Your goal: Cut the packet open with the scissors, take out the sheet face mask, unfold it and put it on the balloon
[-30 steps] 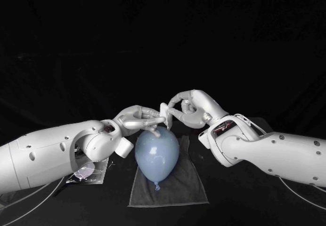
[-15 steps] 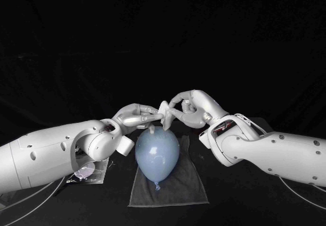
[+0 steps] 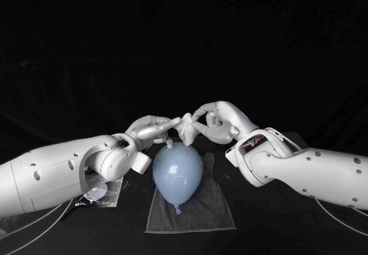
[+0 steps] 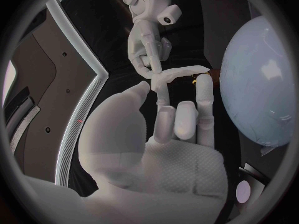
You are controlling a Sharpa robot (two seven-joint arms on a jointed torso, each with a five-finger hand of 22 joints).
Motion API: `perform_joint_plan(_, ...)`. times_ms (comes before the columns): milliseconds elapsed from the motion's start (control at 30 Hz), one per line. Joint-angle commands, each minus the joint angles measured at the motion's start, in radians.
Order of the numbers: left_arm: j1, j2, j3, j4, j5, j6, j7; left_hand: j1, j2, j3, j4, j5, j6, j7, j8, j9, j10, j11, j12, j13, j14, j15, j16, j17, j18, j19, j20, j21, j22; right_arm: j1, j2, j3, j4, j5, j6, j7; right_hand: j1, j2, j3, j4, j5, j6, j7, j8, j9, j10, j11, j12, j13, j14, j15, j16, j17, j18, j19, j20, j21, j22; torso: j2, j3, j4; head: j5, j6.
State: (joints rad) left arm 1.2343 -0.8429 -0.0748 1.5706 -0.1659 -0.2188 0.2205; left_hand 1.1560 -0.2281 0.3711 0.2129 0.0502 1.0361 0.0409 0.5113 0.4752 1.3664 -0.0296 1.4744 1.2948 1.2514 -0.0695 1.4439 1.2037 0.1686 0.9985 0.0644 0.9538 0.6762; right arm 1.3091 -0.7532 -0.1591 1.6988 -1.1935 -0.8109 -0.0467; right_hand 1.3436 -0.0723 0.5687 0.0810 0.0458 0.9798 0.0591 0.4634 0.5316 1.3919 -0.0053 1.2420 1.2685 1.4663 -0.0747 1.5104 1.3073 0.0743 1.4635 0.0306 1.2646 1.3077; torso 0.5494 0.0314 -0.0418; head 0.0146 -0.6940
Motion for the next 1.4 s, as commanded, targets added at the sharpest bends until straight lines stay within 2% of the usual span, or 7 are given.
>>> perform_joint_plan(33, 0.001, 0.0, 0.001, 0.003, 0.008, 0.024, 0.013, -0.004, -0.001, -0.02, 0.028, -0.003, -0.025, 0.017, -0.029, -0.01, -0.031, 0.016, -0.02, -0.034, -0.03, 0.015, -0.019, -0.035, 0.011, -0.019, 0.004, -0.022, -0.023, 0.0, 0.001, 0.001, -0.002, 0.006, -0.01, -0.004, 0.003, 0.004, 0.008, -0.001, 0.003, 0.009, 0.0, 0.018, 0.051, 0.023, -0.012, 0.005, 0.002, 0.086, -0.007, 0.004, 0.2, -0.016, 0.041, -0.007, 0.006, 0.14, 0.0, -0.0001, -0.0001, 0.0, 0.001)
perform_joint_plan(400, 0.001, -0.002, 0.001, 0.006, 0.01, 0.044, 0.001, 0.062, -0.005, -0.091, 0.064, -0.003, -0.058, 0.046, -0.096, -0.03, -0.093, 0.047, -0.061, -0.11, -0.088, 0.044, -0.053, -0.102, 0.012, -0.029, 0.02, -0.047, -0.037, 0.0, -0.002, 0.001, 0.002, 0.037, -0.027, -0.003, 0.003, 0.005, 0.011, -0.002, 0.003, 0.009, 0.0, 0.02, 0.052, 0.025, -0.013, 0.006, 0.004, 0.086, -0.007, 0.005, 0.201, -0.017, 0.042, -0.007, 0.012, 0.143, 0.0, 0.0004, -0.0004, 0.001, 0.001)
perform_joint_plan(567, 0.001, -0.003, 0.001, 0.006, 0.008, 0.049, -0.008, 0.196, 0.019, -0.072, 0.009, -0.001, -0.072, 0.053, -0.125, -0.038, -0.109, 0.056, -0.07, -0.127, -0.1, 0.053, -0.058, -0.114, 0.012, -0.03, 0.026, -0.056, -0.042, 0.0, -0.004, 0.002, 0.008, 0.047, -0.032, -0.001, 0.003, 0.005, 0.012, -0.002, 0.003, 0.009, 0.0, 0.021, 0.052, 0.026, -0.013, 0.008, 0.005, 0.086, -0.007, 0.004, 0.2, -0.018, 0.042, -0.007, 0.014, 0.143, 0.0, 0.0002, -0.0009, 0.001, 0.0)
perform_joint_plan(667, 0.001, -0.004, 0.001, 0.006, 0.013, 0.066, -0.005, 0.329, 0.074, 0.021, -0.073, -0.001, -0.051, 0.059, -0.142, -0.047, -0.121, 0.06, -0.077, -0.133, -0.108, 0.053, -0.061, -0.122, 0.014, -0.029, 0.025, -0.051, -0.039, 0.0, -0.005, 0.002, 0.007, 0.053, -0.034, -0.002, 0.003, 0.005, 0.012, -0.002, 0.003, 0.009, 0.0, 0.021, 0.052, 0.026, -0.013, 0.008, 0.005, 0.086, -0.007, 0.004, 0.2, -0.018, 0.042, -0.007, 0.014, 0.143, 0.0, 0.0004, -0.0006, 0.001, 0.001)
perform_joint_plan(933, 0.001, -0.009, 0.001, 0.001, 0.047, 0.142, 0.023, 0.31, 0.076, 0.081, -0.109, -0.002, -0.039, 0.069, -0.174, -0.057, -0.172, 0.07, -0.101, -0.18, -0.167, 0.065, -0.083, -0.171, 0.012, -0.053, 0.032, -0.046, -0.031, 0.0, -0.007, 0.003, 0.0, 0.067, -0.031, -0.003, 0.002, 0.005, 0.014, -0.003, 0.003, 0.009, 0.0, 0.022, 0.053, 0.026, -0.013, 0.009, 0.006, 0.087, -0.007, 0.005, 0.201, -0.018, 0.043, -0.007, 0.015, 0.144, 0.0, 0.0001, -0.0008, 0.001, 0.002)
perform_joint_plan(1133, 0.001, -0.008, 0.001, 0.0, 0.053, 0.167, 0.035, 0.322, 0.117, 0.158, -0.164, -0.003, -0.018, 0.08, -0.172, -0.049, -0.164, 0.076, -0.099, -0.167, -0.18, 0.067, -0.086, -0.178, 0.013, -0.068, 0.029, -0.012, -0.004, 0.0, -0.006, 0.003, 0.001, 0.069, -0.025, -0.004, 0.002, 0.005, 0.014, -0.003, 0.003, 0.009, 0.0, 0.022, 0.053, 0.026, -0.013, 0.009, 0.006, 0.087, -0.007, 0.005, 0.201, -0.018, 0.043, -0.007, 0.015, 0.144, 0.0, -0.0002, -0.0005, 0.001, 0.002)
perform_joint_plan(1400, 0.001, -0.009, 0.001, 0.002, 0.054, 0.173, 0.044, 0.262, 0.13, 0.248, -0.224, -0.003, -0.024, 0.081, -0.165, -0.03, -0.16, 0.076, -0.086, -0.148, -0.193, 0.068, -0.08, -0.185, 0.014, -0.104, 0.031, 0.036, 0.035, 0.0, -0.006, 0.003, -0.001, 0.07, -0.006, -0.008, 0.002, 0.005, 0.015, -0.004, 0.003, 0.009, 0.0, 0.023, 0.053, 0.027, -0.013, 0.009, 0.006, 0.087, -0.007, 0.005, 0.201, -0.018, 0.043, -0.007, 0.015, 0.144, 0.0, 0.0004, -0.0003, 0.001, 0.001)
